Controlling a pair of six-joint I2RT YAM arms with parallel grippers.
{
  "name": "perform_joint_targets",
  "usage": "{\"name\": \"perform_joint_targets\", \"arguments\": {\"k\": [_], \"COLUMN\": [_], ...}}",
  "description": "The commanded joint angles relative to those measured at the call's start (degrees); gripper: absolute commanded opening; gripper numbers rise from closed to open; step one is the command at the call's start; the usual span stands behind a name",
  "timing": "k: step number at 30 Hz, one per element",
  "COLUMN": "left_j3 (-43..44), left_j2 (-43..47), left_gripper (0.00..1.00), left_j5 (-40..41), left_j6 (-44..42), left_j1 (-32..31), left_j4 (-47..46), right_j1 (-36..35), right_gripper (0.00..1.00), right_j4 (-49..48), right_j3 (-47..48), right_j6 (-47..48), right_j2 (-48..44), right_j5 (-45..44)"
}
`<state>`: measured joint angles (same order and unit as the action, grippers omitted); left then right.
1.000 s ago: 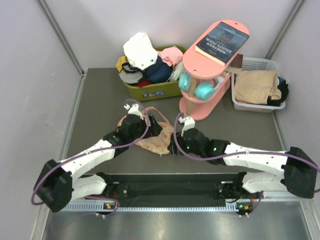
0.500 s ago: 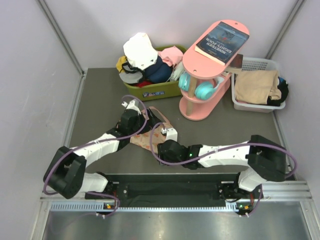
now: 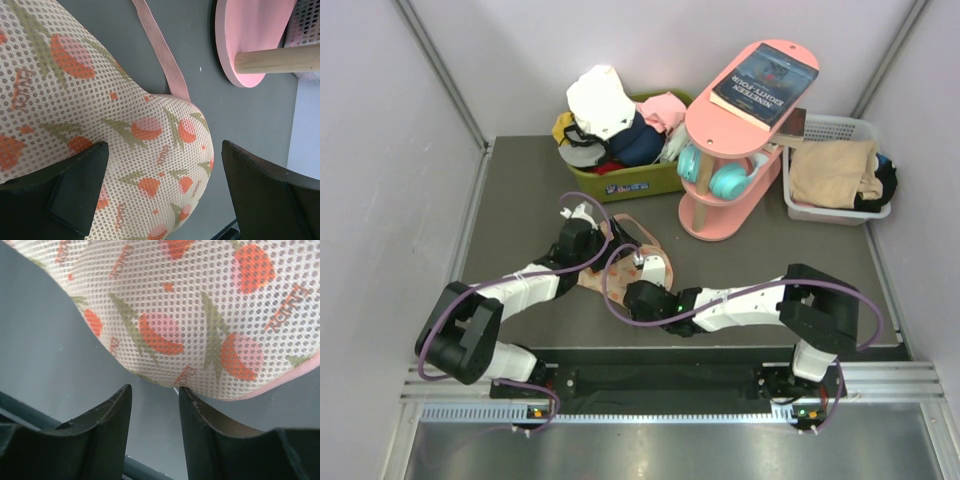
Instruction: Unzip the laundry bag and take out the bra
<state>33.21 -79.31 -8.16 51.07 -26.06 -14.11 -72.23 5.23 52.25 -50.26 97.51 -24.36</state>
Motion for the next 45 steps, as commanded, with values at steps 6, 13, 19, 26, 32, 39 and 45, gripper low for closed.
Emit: {"name": "perform_joint_targets", "arguments": {"k": [6, 13, 19, 26, 32, 39, 45], "left_j3": [0.1, 0.1, 0.19, 0.71, 1.06, 5.1, 8.27], "left_j2": [-0.41, -0.23, 0.12, 0.56, 0.73, 3.45, 10.66], "left_gripper": [0.99, 0.99, 0.99, 0.99, 0.99, 0.99, 0.99], "left_j5": [-1.5, -2.12, -2.38, -2.38, -2.56, -1.68, 1.92], "left_j6": [0.35, 0.08, -0.09, -0.62, -0.88, -6.14, -12.21], "left_j1": [0.84, 1.89, 2.33, 2.6, 2.69, 2.51, 1.28], "left_j4": [-3.91, -3.65, -3.38, -2.68, -2.15, 5.66, 21.74], "right_j1": [-0.72, -0.81, -0.99, -1.34, -1.43, -1.51, -1.34], "right_gripper": [0.37, 0.34, 0.29, 0.23, 0.16, 0.0, 0.0], "right_j4": [2.23, 3.37, 4.25, 5.4, 5.93, 6.1, 4.53], "right_j3": [3.21, 2.6, 2.24, 1.63, 1.28, 1.72, 1.89], "right_j6": [-2.65, -3.35, -3.88, -4.85, -5.02, -4.41, -2.92], "right_j2": [2.33, 2.51, 2.24, 2.51, 2.86, 2.51, -0.65], "right_j5": [-4.56, -4.47, -4.56, -4.38, -4.21, -4.03, -4.38]}}
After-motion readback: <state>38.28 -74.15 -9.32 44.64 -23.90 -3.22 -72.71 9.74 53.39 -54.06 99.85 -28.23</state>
